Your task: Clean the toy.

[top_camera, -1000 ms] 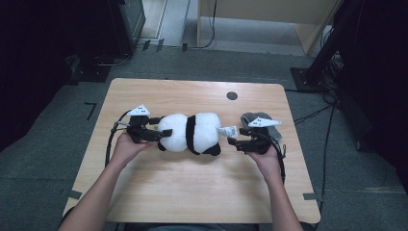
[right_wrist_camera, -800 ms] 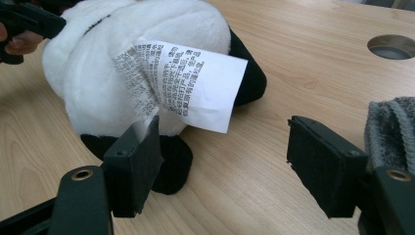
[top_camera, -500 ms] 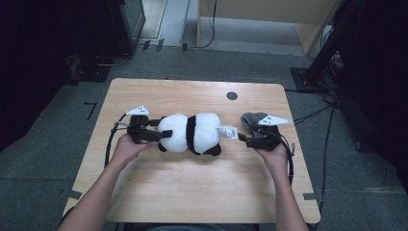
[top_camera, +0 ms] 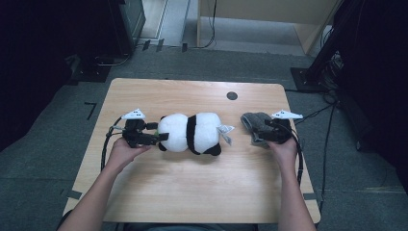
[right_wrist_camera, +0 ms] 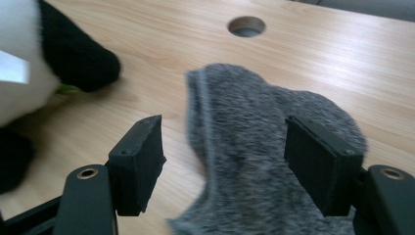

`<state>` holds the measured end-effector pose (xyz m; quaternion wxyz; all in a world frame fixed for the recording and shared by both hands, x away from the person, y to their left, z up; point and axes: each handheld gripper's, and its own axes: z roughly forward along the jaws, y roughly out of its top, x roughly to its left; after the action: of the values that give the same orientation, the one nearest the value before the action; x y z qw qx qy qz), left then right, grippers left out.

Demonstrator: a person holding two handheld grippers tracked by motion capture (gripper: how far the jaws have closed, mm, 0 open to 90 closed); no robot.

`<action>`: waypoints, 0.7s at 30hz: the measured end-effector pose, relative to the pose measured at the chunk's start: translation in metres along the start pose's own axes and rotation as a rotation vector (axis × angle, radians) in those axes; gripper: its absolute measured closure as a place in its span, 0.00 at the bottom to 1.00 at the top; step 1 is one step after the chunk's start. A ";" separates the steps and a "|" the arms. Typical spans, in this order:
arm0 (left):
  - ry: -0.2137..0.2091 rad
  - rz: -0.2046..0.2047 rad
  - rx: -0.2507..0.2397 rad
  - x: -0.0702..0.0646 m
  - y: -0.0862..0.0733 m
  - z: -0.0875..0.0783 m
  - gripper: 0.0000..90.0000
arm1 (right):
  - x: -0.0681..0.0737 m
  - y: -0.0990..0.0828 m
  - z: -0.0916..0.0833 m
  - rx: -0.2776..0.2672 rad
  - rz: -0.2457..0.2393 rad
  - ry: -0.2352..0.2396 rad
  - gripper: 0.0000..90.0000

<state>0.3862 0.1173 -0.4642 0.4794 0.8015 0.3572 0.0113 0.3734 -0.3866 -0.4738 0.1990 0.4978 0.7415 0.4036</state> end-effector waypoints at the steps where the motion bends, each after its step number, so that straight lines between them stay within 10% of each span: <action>1: -0.003 -0.003 -0.008 0.001 -0.001 0.001 0.19 | -0.004 -0.001 0.002 0.005 0.006 -0.012 0.35; 5: -0.008 0.040 -0.064 0.003 -0.008 0.004 0.18 | -0.016 -0.006 0.009 0.024 0.044 -0.036 0.35; 21: 0.001 0.012 -0.024 0.002 -0.007 0.004 0.11 | -0.018 -0.021 0.038 0.096 0.098 -0.113 0.35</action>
<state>0.3850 0.1175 -0.4719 0.4887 0.7978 0.3526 0.0185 0.3954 -0.3913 -0.5145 0.1963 0.5646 0.7222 0.3479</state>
